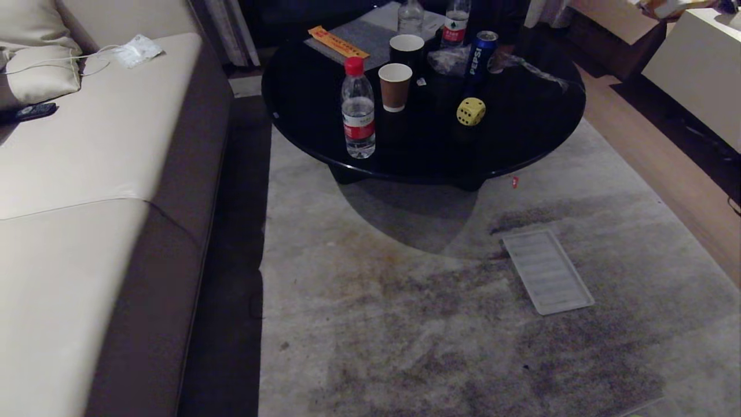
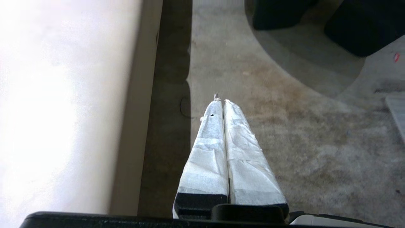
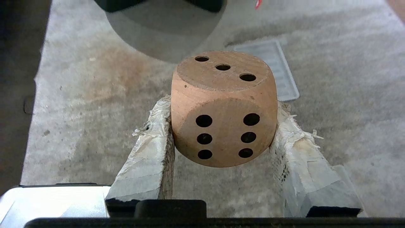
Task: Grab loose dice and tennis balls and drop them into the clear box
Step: Put the toys in the box
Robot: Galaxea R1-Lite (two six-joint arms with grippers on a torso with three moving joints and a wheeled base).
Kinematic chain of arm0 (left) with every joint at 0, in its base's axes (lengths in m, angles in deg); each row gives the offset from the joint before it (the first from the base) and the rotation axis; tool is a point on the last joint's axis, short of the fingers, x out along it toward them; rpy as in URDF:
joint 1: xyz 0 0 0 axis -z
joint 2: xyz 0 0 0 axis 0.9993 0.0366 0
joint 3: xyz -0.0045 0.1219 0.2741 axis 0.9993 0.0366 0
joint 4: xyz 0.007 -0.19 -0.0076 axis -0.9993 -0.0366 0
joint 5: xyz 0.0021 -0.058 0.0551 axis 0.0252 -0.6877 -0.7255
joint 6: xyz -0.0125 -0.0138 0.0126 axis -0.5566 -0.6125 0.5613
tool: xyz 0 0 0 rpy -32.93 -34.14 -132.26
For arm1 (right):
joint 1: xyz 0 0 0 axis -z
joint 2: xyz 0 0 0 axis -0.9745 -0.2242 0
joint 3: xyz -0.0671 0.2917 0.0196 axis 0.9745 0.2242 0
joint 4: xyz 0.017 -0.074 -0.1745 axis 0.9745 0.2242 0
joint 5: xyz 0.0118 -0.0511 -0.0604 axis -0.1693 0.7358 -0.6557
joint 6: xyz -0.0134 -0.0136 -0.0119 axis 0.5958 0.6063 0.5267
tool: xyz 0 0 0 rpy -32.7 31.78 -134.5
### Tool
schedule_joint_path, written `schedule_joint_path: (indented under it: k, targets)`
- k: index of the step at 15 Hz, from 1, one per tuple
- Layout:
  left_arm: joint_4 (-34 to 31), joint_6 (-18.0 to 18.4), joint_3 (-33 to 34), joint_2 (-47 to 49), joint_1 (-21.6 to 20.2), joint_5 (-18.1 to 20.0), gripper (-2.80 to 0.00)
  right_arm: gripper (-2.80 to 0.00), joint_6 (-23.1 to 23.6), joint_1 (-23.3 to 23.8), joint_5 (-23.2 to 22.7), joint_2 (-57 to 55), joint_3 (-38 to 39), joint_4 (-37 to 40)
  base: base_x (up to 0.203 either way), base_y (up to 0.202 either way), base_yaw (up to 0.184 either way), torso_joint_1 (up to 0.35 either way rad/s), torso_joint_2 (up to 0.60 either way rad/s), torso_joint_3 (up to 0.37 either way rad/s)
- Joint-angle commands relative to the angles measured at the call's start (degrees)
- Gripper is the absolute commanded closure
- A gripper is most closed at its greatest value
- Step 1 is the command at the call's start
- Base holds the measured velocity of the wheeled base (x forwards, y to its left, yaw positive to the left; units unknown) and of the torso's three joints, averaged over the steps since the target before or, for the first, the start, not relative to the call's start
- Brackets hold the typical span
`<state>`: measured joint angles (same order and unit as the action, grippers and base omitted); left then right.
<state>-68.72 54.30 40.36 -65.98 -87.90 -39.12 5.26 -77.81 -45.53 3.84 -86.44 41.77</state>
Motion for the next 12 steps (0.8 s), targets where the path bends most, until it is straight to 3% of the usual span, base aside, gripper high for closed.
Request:
schedule_joint_path:
  k: [1, 12]
  targets:
    - [0.0, -0.1, 0.1, 0.1, 0.0, 0.0, 0.0, 0.0, 0.0, 0.0, -0.1, -0.1, 0.0, 0.0, 0.0, 0.0, 0.0, 0.006, 0.0, 0.203]
    - [0.0, -0.2, 0.1, 0.1, 0.0, 0.0, 0.0, 0.0, 0.0, 0.0, 0.0, -0.1, 0.0, 0.0, 0.0, 0.0, 0.0, 0.002, 0.0, 0.202]
